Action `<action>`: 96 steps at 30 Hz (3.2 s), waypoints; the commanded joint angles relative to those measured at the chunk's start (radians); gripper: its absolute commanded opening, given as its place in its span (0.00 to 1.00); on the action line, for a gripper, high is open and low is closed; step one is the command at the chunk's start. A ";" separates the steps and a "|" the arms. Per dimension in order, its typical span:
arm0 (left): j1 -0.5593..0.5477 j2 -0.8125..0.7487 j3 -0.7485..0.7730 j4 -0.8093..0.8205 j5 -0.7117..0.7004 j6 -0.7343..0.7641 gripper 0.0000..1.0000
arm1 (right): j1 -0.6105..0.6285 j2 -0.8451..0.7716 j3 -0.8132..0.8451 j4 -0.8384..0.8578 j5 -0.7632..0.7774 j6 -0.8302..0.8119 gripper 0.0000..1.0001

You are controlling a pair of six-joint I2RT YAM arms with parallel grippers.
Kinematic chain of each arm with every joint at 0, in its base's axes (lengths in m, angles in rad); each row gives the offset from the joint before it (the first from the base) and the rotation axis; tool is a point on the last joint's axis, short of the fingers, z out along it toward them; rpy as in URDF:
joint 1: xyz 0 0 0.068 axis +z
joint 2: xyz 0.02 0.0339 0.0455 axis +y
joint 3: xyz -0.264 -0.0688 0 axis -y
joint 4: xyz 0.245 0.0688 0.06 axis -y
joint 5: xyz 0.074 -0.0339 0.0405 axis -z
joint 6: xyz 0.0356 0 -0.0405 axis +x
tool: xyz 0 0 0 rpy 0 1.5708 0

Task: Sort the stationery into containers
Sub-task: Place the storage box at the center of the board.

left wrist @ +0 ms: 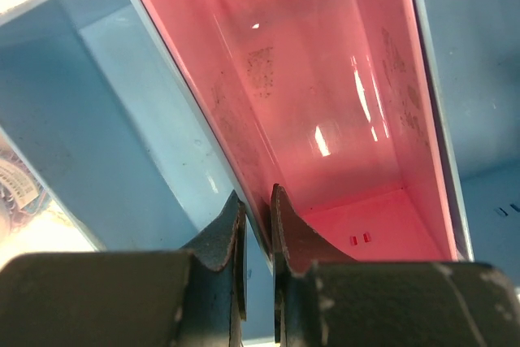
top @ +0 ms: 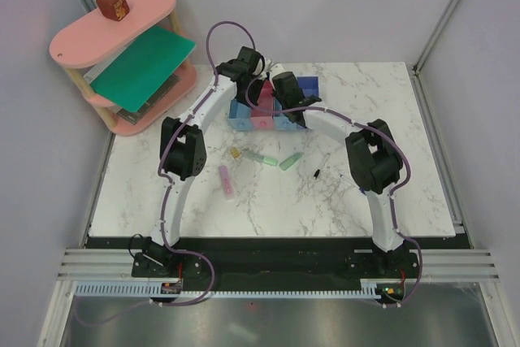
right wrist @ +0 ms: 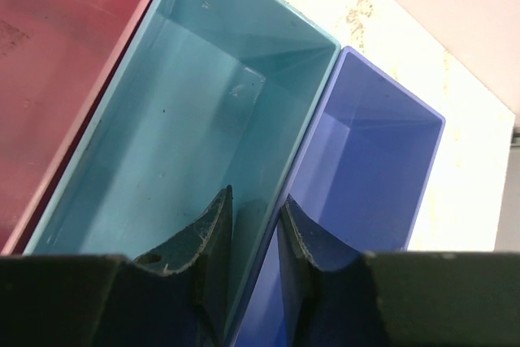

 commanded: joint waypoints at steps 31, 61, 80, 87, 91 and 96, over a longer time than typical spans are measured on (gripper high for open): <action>-0.201 0.005 -0.077 0.048 0.208 0.031 0.10 | -0.030 0.050 -0.056 0.130 -0.273 -0.081 0.19; -0.235 -0.181 -0.299 0.048 0.215 -0.002 0.32 | -0.035 -0.058 0.038 0.134 -0.227 -0.053 0.73; -0.233 -0.297 -0.400 0.054 0.166 0.019 0.47 | -0.072 0.140 0.239 0.199 -0.190 -0.085 0.72; -0.170 -0.315 -0.345 0.066 0.126 0.001 0.48 | -0.116 0.087 0.220 0.202 -0.146 -0.065 0.72; -0.159 -0.351 -0.347 0.068 0.128 0.036 0.48 | -0.136 0.039 0.164 0.199 -0.151 -0.068 0.72; -0.156 -0.417 -0.408 0.077 0.152 0.090 0.48 | -0.156 -0.013 0.092 0.191 -0.180 -0.078 0.72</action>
